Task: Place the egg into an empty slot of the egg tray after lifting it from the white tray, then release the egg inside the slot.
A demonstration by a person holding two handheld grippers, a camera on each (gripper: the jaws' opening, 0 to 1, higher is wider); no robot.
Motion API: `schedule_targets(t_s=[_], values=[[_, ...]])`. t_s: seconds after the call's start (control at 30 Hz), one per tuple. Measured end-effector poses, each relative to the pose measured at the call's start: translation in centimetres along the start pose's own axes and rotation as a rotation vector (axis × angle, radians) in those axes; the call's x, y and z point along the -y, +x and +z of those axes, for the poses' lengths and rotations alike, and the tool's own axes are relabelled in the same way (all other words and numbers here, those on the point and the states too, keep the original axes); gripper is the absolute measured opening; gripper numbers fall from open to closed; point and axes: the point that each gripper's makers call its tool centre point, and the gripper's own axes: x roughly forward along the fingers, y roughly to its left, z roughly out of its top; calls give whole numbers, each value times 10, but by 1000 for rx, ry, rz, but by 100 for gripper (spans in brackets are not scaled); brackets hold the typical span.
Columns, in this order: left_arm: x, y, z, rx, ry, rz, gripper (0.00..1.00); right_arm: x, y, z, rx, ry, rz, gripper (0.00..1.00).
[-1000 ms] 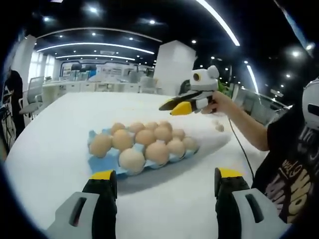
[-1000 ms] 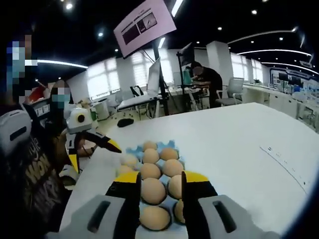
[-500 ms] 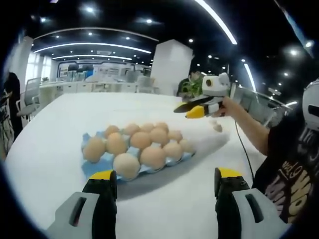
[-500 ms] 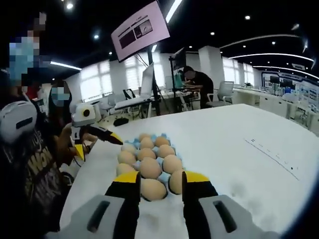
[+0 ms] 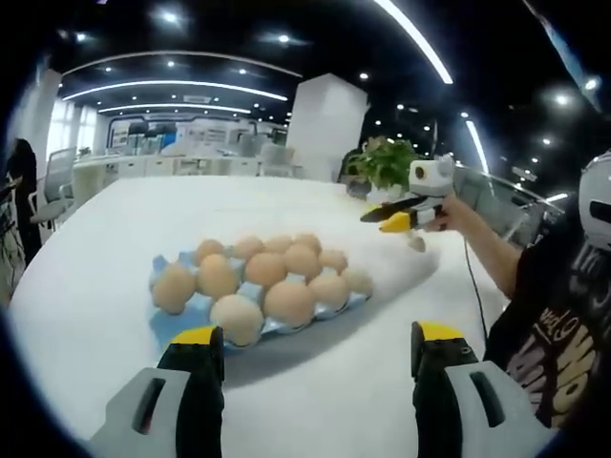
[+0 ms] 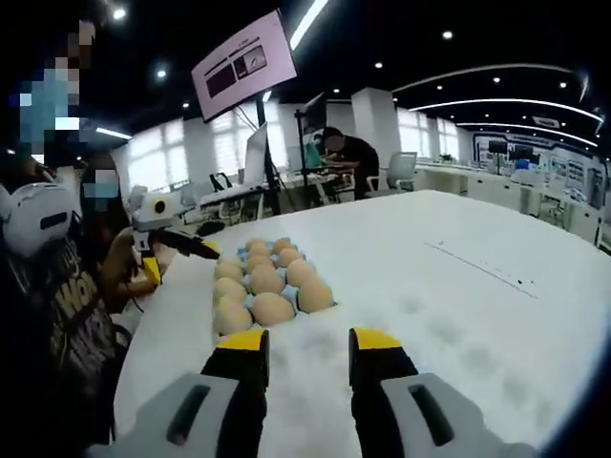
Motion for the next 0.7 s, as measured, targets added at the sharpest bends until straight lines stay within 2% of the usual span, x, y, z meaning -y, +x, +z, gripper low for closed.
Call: schedule_targets(t_s=[0.33,0.5,0.7], values=[[1,0,0,-12,5,3,82,12,-36,-2,38,-5,-83,34],[2,0,0,-13,9,2,82,14,-47,-10,32,-8,-95,34],[3,0,0,-9,10,4,82,16,-58,-27,-16,-11,-106,34]])
